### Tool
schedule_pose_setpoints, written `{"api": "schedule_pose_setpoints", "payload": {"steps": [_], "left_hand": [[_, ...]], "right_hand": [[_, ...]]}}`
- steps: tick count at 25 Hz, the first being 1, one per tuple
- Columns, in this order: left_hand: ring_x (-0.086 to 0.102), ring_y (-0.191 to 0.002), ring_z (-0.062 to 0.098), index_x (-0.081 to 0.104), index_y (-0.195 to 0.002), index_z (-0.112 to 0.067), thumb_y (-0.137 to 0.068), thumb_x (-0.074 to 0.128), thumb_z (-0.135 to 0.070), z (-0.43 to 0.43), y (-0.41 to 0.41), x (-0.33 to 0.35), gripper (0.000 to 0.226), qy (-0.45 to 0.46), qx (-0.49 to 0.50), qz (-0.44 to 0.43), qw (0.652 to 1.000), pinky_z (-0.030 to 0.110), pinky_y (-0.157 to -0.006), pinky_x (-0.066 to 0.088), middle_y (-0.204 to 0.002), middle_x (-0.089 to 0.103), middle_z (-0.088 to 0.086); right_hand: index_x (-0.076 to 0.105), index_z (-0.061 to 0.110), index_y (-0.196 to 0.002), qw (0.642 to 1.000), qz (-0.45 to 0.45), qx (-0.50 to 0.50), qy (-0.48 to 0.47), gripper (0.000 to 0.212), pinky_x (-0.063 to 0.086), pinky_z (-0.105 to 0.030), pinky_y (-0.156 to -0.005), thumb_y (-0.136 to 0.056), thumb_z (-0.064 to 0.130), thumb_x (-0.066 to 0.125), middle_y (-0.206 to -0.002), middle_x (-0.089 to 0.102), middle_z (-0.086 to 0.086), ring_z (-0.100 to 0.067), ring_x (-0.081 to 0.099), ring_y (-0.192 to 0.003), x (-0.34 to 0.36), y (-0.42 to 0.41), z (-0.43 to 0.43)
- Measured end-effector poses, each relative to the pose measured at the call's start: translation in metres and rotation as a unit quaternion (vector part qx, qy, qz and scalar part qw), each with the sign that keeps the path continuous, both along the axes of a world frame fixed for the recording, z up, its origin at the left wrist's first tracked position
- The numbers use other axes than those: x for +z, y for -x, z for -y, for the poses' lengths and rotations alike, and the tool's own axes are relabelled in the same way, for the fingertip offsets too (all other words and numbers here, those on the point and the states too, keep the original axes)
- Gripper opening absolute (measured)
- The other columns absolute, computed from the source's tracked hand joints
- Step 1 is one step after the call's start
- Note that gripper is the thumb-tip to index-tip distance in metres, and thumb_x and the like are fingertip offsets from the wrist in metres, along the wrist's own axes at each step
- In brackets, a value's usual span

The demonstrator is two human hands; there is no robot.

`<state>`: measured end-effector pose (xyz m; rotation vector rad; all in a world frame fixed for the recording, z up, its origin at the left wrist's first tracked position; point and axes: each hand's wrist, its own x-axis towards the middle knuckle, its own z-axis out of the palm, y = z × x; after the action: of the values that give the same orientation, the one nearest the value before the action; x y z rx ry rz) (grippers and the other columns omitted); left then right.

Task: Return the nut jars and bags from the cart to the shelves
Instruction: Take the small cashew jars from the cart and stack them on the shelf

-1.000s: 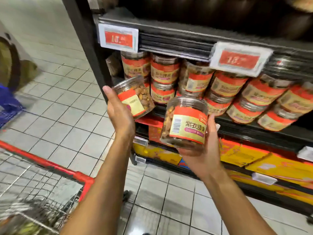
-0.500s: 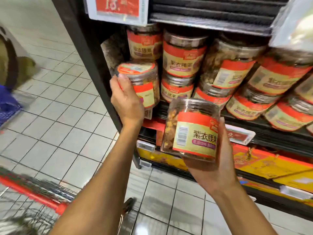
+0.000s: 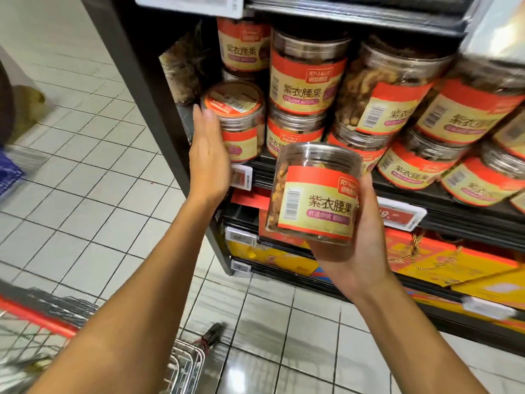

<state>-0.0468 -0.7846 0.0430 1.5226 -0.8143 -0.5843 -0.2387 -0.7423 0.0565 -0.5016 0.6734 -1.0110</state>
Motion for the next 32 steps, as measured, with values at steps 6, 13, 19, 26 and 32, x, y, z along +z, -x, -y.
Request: {"api": "schedule_pose_setpoints", "payload": {"steps": [6, 13, 19, 26, 32], "left_hand": [[0.066, -0.082, 0.022, 0.066, -0.078, -0.018, -0.095, 0.025, -0.050, -0.061, 0.050, 0.052, 0.054, -0.012, 0.081, -0.121, 0.989, 0.040, -0.084, 0.051, -0.084, 0.071, 0.006], [0.069, -0.095, 0.019, 0.069, -0.103, -0.020, -0.065, 0.037, -0.081, -0.074, 0.054, 0.078, 0.079, 0.000, -0.037, -0.099, 0.994, 0.042, -0.088, 0.053, -0.098, 0.074, 0.002], [0.069, -0.083, 0.012, 0.053, -0.113, -0.007, -0.080, 0.034, -0.062, -0.077, 0.030, 0.074, 0.067, 0.097, 0.057, -0.167, 0.980, 0.022, -0.064, 0.053, -0.103, 0.067, 0.012], [0.059, -0.109, 0.024, 0.045, -0.117, 0.004, -0.085, 0.020, -0.059, -0.047, 0.018, 0.079, 0.075, 0.111, 0.028, -0.091, 0.989, 0.037, -0.093, 0.049, -0.120, 0.055, 0.023], [0.035, -0.136, 0.012, 0.039, -0.142, -0.020, -0.087, 0.012, -0.058, -0.027, 0.004, 0.070, 0.072, 0.095, -0.020, -0.059, 0.993, 0.036, -0.116, 0.027, -0.141, 0.043, -0.001]], "right_hand": [[0.066, 0.024, -0.102, 0.993, -0.100, -0.041, 0.056, 0.048, 0.056, -0.024, -0.060, -0.097, 0.052, 0.028, -0.085, 0.075, 0.005, -0.010, 0.071, -0.079, 0.030, -0.020, 0.008], [0.038, 0.010, -0.139, 0.941, -0.166, 0.050, 0.292, 0.063, 0.040, -0.030, -0.106, -0.095, 0.048, 0.017, -0.139, 0.050, -0.008, -0.013, 0.049, -0.127, 0.055, -0.044, -0.008], [0.055, 0.027, -0.120, 0.878, -0.313, -0.007, 0.363, 0.043, 0.040, -0.015, -0.099, -0.090, 0.048, 0.032, -0.126, 0.056, 0.008, 0.000, 0.050, -0.119, 0.049, -0.031, -0.046], [0.053, 0.014, -0.127, 0.897, -0.248, -0.038, 0.365, 0.043, 0.041, -0.031, -0.105, -0.093, 0.036, 0.040, -0.132, 0.050, 0.004, -0.006, 0.049, -0.125, 0.049, -0.049, -0.016], [0.044, 0.008, -0.136, 0.889, -0.275, -0.033, 0.363, 0.053, 0.032, -0.024, -0.111, -0.092, 0.036, 0.038, -0.143, 0.042, 0.001, -0.003, 0.038, -0.132, 0.048, -0.069, 0.021]]}}
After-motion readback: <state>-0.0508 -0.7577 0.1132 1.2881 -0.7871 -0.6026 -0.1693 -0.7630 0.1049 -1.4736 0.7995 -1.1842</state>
